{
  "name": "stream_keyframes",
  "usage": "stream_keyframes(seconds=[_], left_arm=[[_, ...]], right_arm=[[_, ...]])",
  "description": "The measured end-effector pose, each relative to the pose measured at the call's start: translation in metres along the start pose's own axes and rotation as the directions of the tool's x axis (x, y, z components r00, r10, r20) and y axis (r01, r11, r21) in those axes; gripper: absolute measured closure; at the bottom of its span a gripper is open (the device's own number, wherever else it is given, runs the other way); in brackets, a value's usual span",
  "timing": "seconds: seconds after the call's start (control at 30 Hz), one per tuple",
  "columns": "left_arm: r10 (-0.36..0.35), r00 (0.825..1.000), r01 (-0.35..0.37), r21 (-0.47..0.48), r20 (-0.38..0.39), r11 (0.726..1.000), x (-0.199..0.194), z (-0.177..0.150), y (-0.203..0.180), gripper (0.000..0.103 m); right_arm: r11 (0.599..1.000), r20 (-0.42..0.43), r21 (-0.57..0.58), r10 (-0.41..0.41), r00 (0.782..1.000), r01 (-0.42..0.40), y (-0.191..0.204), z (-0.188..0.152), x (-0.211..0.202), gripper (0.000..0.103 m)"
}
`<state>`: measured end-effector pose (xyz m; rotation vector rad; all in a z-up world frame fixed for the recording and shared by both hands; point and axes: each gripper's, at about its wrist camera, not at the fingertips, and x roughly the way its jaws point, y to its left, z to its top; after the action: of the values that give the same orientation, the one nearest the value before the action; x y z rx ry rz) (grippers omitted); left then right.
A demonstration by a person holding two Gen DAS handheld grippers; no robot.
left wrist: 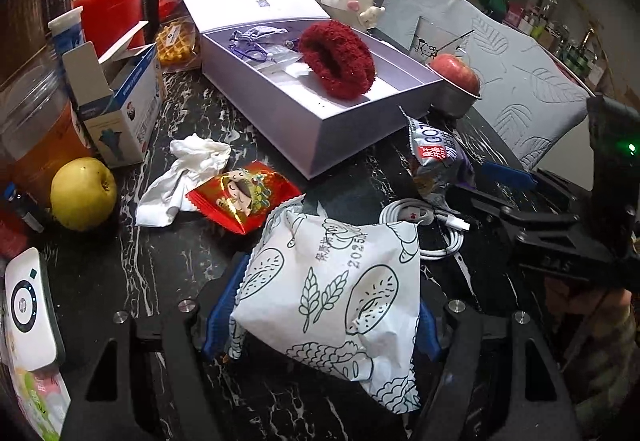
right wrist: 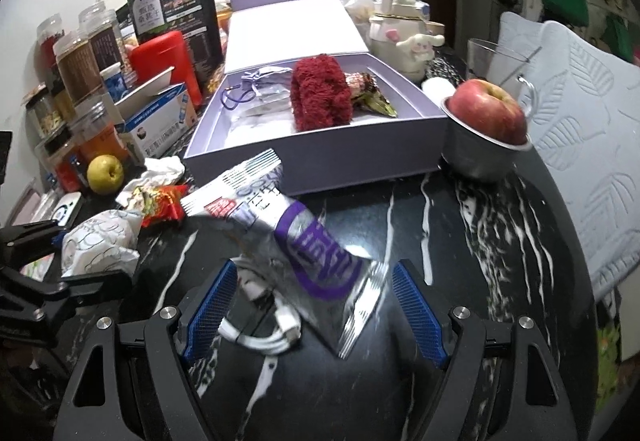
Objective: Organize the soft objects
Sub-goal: 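Grasp the white leaf-print bag with the left gripper while the right grasps the silver GOZLY bag, then lift both held bags up off the table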
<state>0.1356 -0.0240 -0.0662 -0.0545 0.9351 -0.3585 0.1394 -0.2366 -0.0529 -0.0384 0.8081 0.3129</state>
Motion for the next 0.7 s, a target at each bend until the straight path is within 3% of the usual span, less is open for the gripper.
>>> stream_keyframes(seconds=[0.2, 0.3, 0.43, 0.53, 0.7], left_arm=[[-0.003, 1.000, 0.003, -0.006, -0.009, 1.000, 0.005, 0.000, 0.001, 0.031], [-0.003, 1.000, 0.003, -0.007, -0.010, 1.000, 0.005, 0.000, 0.001, 0.031], [-0.003, 1.000, 0.002, -0.010, -0.016, 1.000, 0.008, -0.001, 0.001, 0.031], [-0.006, 1.000, 0.006, -0.008, -0.015, 1.000, 0.007, -0.002, 0.000, 0.031], [-0.012, 1.000, 0.012, -0.002, -0.011, 1.000, 0.003, -0.005, -0.004, 0.031]], right_arm=[[0.999, -0.023, -0.044, 0.028, 0.999, -0.029, -0.003, 0.011, 0.022, 0.023], [0.998, -0.055, -0.041, 0.055, 0.997, -0.057, -0.004, 0.014, 0.034, 0.035], [0.997, -0.062, -0.050, 0.053, 0.997, -0.056, -0.004, 0.014, 0.038, 0.059], [0.997, -0.065, -0.043, 0.062, 0.996, -0.065, -0.004, 0.014, 0.036, 0.067], [0.998, -0.067, -0.016, 0.051, 0.996, -0.052, -0.009, 0.009, 0.027, 0.072]])
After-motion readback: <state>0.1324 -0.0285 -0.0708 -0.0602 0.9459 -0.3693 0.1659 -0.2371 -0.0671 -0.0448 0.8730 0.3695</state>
